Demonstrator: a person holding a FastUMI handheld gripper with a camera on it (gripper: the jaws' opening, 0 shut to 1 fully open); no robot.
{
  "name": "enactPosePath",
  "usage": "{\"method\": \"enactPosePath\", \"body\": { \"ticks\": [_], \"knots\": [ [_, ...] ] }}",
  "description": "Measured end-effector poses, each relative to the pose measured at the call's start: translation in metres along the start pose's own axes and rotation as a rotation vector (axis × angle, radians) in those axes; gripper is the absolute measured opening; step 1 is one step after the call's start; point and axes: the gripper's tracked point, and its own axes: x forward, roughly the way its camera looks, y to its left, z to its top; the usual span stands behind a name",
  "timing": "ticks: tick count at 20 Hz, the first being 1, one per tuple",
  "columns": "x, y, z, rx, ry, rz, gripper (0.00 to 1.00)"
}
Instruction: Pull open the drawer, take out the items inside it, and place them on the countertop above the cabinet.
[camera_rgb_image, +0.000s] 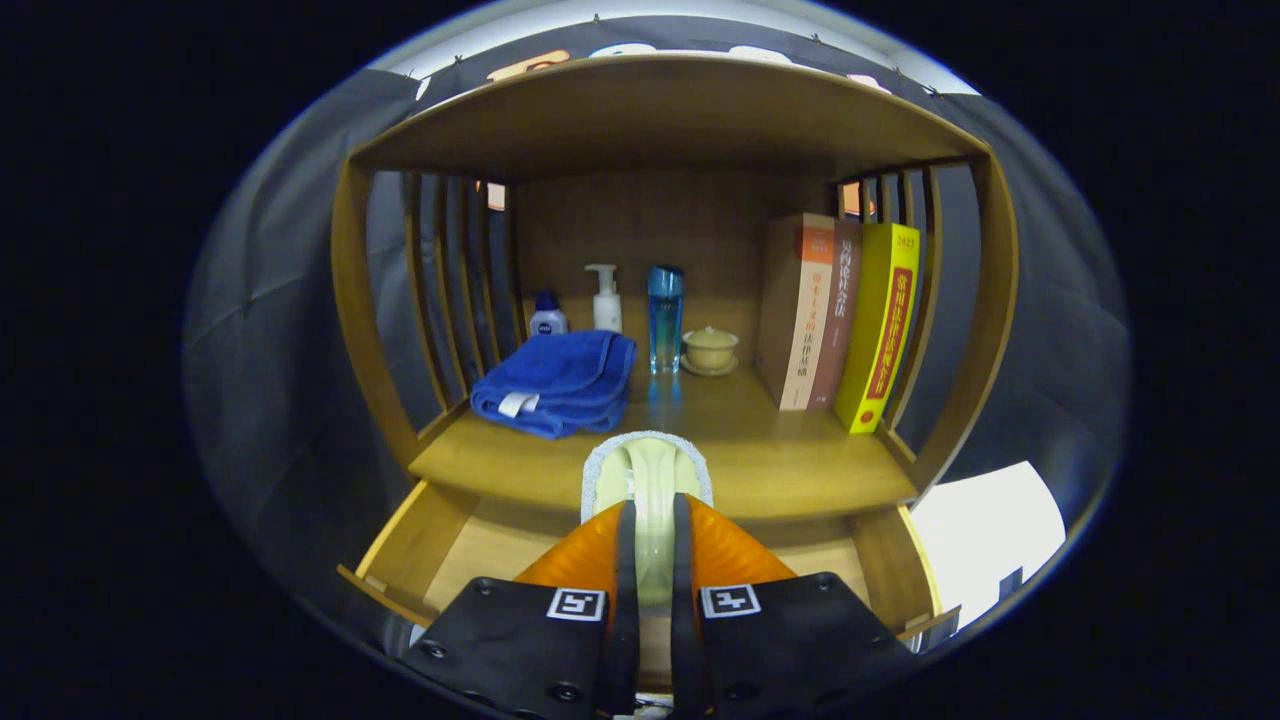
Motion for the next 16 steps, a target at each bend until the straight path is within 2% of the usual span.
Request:
{"method": "enactPosePath", "body": {
  "ticks": [6, 16],
  "knots": [
    [0.066, -0.016, 0.032, -0.024, 0.025, -0.079, 0.21],
    [0.147, -0.016, -0.012, -0.030, 0.213, -0.134, 0.21]
  ]
}}
